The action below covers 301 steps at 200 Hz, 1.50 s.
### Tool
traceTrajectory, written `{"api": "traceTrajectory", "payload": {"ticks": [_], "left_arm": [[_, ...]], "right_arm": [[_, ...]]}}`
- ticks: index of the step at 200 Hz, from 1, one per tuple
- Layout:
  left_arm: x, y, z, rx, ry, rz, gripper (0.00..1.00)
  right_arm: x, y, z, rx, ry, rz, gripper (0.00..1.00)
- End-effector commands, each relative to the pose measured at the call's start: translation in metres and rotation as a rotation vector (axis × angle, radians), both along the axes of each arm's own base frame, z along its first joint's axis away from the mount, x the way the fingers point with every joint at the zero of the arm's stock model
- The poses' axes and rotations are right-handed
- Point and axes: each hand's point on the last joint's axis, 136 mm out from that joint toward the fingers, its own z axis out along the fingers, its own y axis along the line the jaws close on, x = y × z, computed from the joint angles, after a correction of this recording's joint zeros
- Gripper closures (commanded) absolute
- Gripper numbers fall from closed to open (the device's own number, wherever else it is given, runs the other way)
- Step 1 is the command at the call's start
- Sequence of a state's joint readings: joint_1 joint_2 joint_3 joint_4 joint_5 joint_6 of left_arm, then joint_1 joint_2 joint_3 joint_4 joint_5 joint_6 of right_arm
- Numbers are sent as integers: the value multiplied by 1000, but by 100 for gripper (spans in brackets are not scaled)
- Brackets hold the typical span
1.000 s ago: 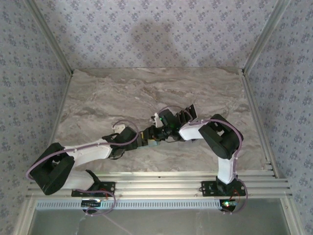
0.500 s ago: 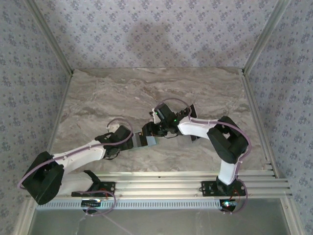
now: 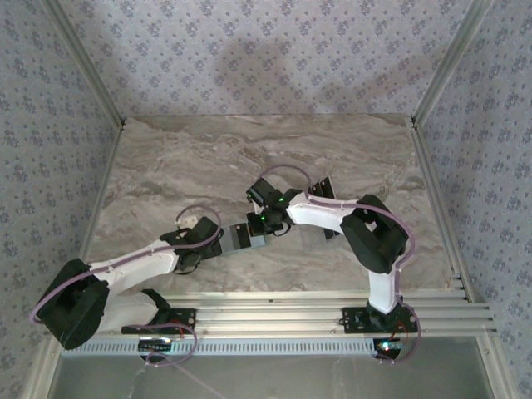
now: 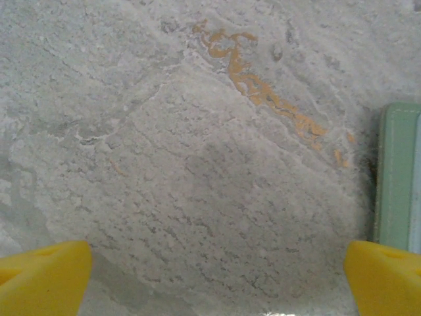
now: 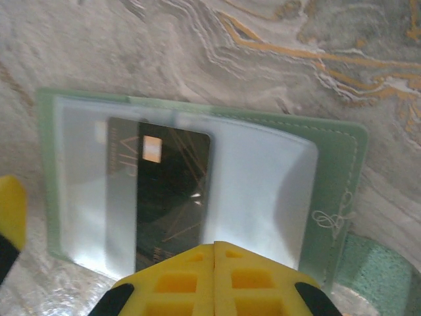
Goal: Put the credit cards into the card holder
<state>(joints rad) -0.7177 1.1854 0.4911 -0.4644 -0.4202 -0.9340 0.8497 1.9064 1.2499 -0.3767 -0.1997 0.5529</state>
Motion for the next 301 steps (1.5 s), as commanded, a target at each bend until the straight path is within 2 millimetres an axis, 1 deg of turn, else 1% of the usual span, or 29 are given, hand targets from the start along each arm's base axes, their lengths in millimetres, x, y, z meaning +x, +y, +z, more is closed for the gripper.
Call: {"api": "traceTrajectory", "payload": {"ticks": [1, 63, 173, 239, 262, 286, 301], "left_arm": [[-3, 10, -3, 30, 4, 35, 2], [-4, 8, -12, 28, 21, 27, 2], [-5, 6, -20, 24, 35, 16, 2], [-4, 5, -20, 20, 35, 15, 3], [-4, 5, -18, 20, 33, 19, 3], [-4, 7, -14, 22, 23, 27, 4], [-5, 9, -11, 20, 14, 35, 4]], "right_arm": [[1, 1, -3, -39, -6, 18, 93], [-2, 9, -12, -43, 14, 36, 93], [-9, 31, -18, -11, 42, 58, 93], [-11, 44, -11, 21, 46, 71, 94], [-12, 50, -5, 39, 42, 79, 94], [-10, 50, 4, 51, 29, 79, 93], [-8, 45, 9, 49, 13, 70, 93]]}}
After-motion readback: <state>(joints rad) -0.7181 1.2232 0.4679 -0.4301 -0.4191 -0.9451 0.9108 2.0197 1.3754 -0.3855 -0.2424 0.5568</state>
